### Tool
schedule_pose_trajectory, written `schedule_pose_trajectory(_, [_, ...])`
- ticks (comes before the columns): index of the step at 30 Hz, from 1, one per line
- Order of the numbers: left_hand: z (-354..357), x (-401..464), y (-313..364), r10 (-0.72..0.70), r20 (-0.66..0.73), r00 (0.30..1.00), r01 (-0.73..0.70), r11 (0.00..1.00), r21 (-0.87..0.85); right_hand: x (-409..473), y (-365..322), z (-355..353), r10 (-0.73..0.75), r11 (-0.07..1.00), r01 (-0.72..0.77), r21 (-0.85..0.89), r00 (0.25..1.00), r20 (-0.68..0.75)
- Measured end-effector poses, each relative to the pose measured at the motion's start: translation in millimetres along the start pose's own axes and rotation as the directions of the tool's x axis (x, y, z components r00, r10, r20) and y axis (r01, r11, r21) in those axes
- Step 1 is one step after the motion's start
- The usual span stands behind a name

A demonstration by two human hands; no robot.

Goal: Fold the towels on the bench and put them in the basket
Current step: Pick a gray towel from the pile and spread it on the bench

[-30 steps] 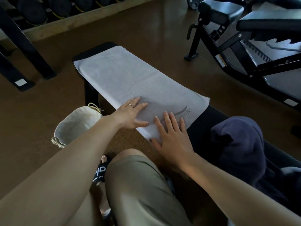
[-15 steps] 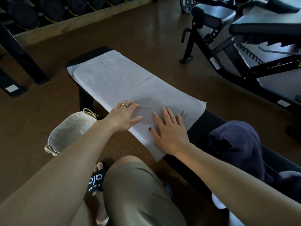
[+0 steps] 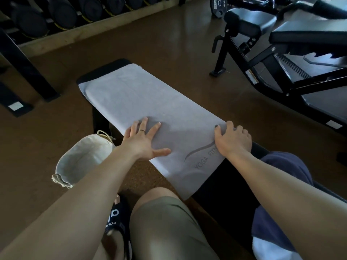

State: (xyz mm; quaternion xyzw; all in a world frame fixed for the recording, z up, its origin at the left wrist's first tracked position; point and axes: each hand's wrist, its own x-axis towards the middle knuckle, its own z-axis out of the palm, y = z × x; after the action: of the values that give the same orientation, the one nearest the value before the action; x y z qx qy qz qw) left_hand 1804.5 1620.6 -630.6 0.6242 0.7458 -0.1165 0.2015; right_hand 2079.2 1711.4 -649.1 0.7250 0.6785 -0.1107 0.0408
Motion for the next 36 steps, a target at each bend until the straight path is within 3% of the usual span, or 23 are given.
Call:
schedule_pose_trajectory(4, [-1.9, -2.4, 1.6, -0.003, 0.001, 1.0, 0.003, 1.0, -0.005, 6.2, -12.7, -9.2, 0.037, 0.993, -0.037, -0.108, 0.999, -0.004])
schedule_pose_trajectory(7, [-1.8, -1.7, 1.0, 0.003, -0.03, 1.0, -0.003, 1.0, -0.007, 10.4, -52.5, -15.4, -0.241, 0.964, 0.226, -0.142, 0.965, -0.102])
schedule_pose_trajectory(10, [3.8, 0.6, -6.0, 0.019, -0.038, 0.999, -0.02, 1.0, -0.01, 8.8, -80.6, -8.1, -0.474, 0.88, 0.471, -0.063, 0.88, -0.033])
schedule_pose_trajectory(12, [6.7, 0.4, -9.5, 0.023, -0.03, 0.999, -0.023, 1.0, -0.002, 7.5, -78.6, 7.0, -0.464, 0.886, 0.463, -0.033, 0.886, -0.008])
schedule_pose_trajectory(16, [1.0, -2.8, -13.0, 0.044, -0.04, 0.998, -0.044, 0.999, -0.016, 14.6, -87.4, 6.3, -0.222, 0.975, 0.221, -0.034, 0.974, -0.033])
schedule_pose_trajectory(18, [-6.8, 3.0, -18.2, 0.038, -0.124, 0.992, -0.042, 0.999, -0.031, 22.0, -110.2, -2.3, -0.333, 0.942, 0.328, -0.067, 0.941, -0.066])
schedule_pose_trajectory(21, [-19.7, 25.3, -37.1, -0.048, -0.227, 0.973, 0.034, 0.997, -0.066, 35.7, -148.9, 0.0, -0.551, 0.834, 0.547, -0.078, 0.833, -0.053])
schedule_pose_trajectory(26, [-27.8, 72.1, -89.0, -0.144, -0.187, 0.972, 0.125, 0.986, -0.11, 69.0, -212.6, 16.4, -0.605, 0.792, 0.601, -0.109, 0.796, -0.005])
schedule_pose_trajectory(32, [-48.3, 127.8, -151.8, -0.336, -0.272, 0.902, 0.24, 0.912, -0.332, 121.8, -297.6, 13.8, -0.699, 0.711, 0.695, -0.105, 0.716, 0.011])
schedule_pose_trajectory(36, [-61.2, 157.2, -192.2, -0.495, -0.227, 0.839, 0.255, 0.725, -0.639, 148.1, -344.3, 12.9, -0.723, 0.687, 0.72, -0.099, 0.69, 0.003])
